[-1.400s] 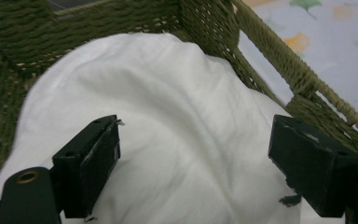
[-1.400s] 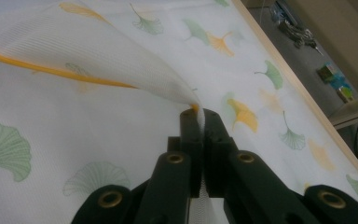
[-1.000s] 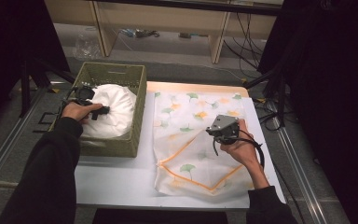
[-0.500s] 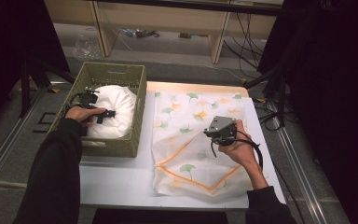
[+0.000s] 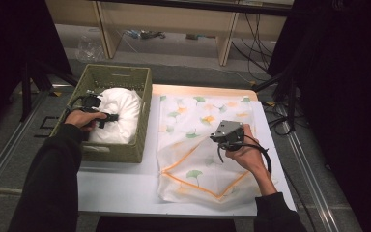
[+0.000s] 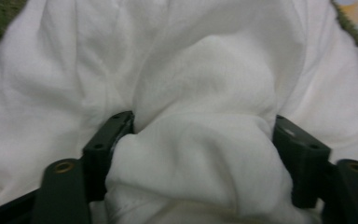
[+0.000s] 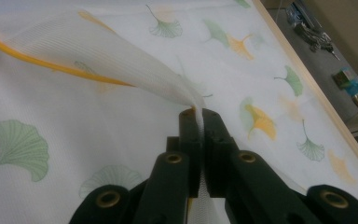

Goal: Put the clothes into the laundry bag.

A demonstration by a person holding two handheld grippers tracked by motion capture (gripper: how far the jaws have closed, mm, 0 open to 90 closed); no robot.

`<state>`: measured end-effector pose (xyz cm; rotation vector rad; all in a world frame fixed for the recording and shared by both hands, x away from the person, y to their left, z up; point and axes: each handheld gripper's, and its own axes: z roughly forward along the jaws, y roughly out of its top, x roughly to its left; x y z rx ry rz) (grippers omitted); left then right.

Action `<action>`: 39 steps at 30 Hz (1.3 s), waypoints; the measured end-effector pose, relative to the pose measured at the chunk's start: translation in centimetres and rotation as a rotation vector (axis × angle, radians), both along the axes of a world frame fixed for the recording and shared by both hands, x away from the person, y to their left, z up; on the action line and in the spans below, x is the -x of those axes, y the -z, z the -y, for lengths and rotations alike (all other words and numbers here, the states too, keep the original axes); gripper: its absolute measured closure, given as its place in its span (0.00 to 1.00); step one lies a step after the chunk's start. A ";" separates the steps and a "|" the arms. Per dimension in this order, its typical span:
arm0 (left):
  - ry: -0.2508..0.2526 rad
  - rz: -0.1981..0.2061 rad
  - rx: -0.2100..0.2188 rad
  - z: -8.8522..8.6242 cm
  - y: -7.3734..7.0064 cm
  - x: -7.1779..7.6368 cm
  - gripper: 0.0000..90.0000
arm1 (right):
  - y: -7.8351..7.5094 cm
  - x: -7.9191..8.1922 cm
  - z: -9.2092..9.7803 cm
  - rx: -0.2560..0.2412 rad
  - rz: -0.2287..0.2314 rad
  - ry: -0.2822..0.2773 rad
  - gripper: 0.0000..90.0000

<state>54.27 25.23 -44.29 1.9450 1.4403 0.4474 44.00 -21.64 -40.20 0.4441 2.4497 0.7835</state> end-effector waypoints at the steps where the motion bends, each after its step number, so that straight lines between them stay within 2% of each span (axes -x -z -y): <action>1: -0.022 -0.004 -0.035 0.2 0.0 -0.1 0.26 | 0.0 0.0 0.0 0.001 -0.001 0.000 0.98; 2: -0.022 -0.004 -0.035 0.2 0.0 -0.1 0.22 | 0.0 0.0 0.0 0.000 -0.001 0.000 0.98; 3: -0.096 -0.049 -0.101 0.4 -0.3 -0.4 0.16 | 0.0 0.2 0.0 -0.008 -0.011 0.019 0.98; 4: -0.159 -0.082 -0.128 0.5 -0.3 -0.7 0.10 | 0.0 0.2 0.0 -0.009 -0.012 0.022 0.98; 5: -0.159 -0.082 -0.128 0.5 -0.3 -0.7 0.03 | 0.0 0.2 0.1 -0.005 -0.006 0.016 0.98; 6: -0.181 -0.092 -0.141 0.5 -0.2 -0.8 0.00 | -0.1 0.3 0.0 -0.007 -0.007 0.015 0.98; 8: -0.201 -0.105 -0.152 0.7 -0.1 -0.9 0.00 | -0.1 0.1 0.1 -0.001 0.003 0.000 0.98; 10: -0.192 -0.119 -0.134 0.5 0.1 -0.9 0.00 | 0.0 0.1 0.1 -0.002 0.001 0.001 0.98; 11: -0.191 -0.140 -0.102 0.3 0.4 -0.9 0.00 | 0.0 0.1 0.1 -0.002 0.001 0.001 0.98; 13: -0.212 -0.121 -0.032 0.2 1.1 -0.9 0.00 | 0.0 0.1 0.1 -0.003 -0.002 0.004 0.98; 14: -0.192 -0.127 -0.016 0.0 1.3 -0.9 0.00 | 0.0 0.1 0.1 -0.004 -0.002 0.005 0.98; 15: -0.167 -0.181 0.008 -0.3 1.3 -0.9 0.03 | 0.0 0.1 0.2 -0.002 0.000 0.003 0.98; 16: -0.159 -0.186 0.018 -0.1 1.4 -0.9 0.06 | 0.0 0.1 0.1 -0.004 -0.001 0.004 0.98; 18: -0.129 -0.209 0.005 -0.1 1.0 -1.0 0.14 | 0.0 0.1 0.1 -0.003 0.001 0.005 0.98; 20: -0.128 -0.211 0.015 -0.1 1.0 -1.0 0.20 | 0.0 0.1 0.1 -0.002 0.000 0.003 0.98; 21: -0.108 -0.219 0.020 -0.3 0.8 -0.9 0.22 | 0.0 0.1 0.1 -0.002 -0.001 0.005 0.98; 22: -0.089 -0.220 0.027 -0.4 0.7 -0.9 0.23 | 0.0 0.1 0.2 -0.004 -0.002 0.005 0.98; 23: -0.081 -0.198 0.037 -0.6 0.9 -0.7 0.22 | 0.0 0.2 0.2 -0.016 -0.014 0.026 0.98; 25: -0.095 -0.182 0.043 -0.4 1.2 -0.7 0.19 | 0.0 0.2 0.2 -0.016 -0.016 0.028 0.98; 26: -0.101 -0.163 -0.008 0.2 1.7 -1.1 0.03 | 0.1 0.0 0.1 -0.001 -0.001 0.004 0.98; 27: -0.109 -0.163 -0.048 0.7 1.8 -1.2 0.00 | 0.1 0.1 0.1 -0.002 -0.003 0.006 0.98; 28: -0.109 -0.163 -0.048 0.7 1.8 -1.2 0.00 | 0.1 0.1 0.1 -0.002 -0.003 0.006 0.98; 29: -0.151 -0.146 -0.037 1.3 2.2 -1.3 0.00 | 0.1 0.1 0.1 0.001 -0.004 0.003 0.98; 30: -0.138 -0.145 -0.052 1.2 2.1 -1.4 0.00 | 0.0 0.3 0.1 0.002 0.001 0.000 0.97; 31: -0.148 -0.151 -0.042 1.2 2.1 -1.4 0.00 | 0.0 0.3 0.1 0.000 0.001 -0.003 0.97; 32: -0.148 -0.151 -0.042 1.2 2.1 -1.4 0.01 | 0.0 0.3 0.1 -0.002 0.003 -0.002 0.97; 36: -0.136 -0.183 -0.046 1.1 1.4 -1.3 0.22 | 0.0 0.2 0.2 -0.005 0.000 0.001 0.97; 37: -0.122 -0.183 -0.036 0.8 1.2 -1.2 0.27 | 0.1 0.1 0.1 0.001 0.008 -0.015 0.97; 38: -0.108 -0.198 -0.028 0.5 1.0 -1.2 0.27 | 0.1 0.1 0.1 0.001 0.008 -0.015 0.97; 39: -0.097 -0.196 -0.010 0.2 0.8 -1.1 0.36 | 0.1 0.1 0.1 -0.006 -0.004 0.000 0.97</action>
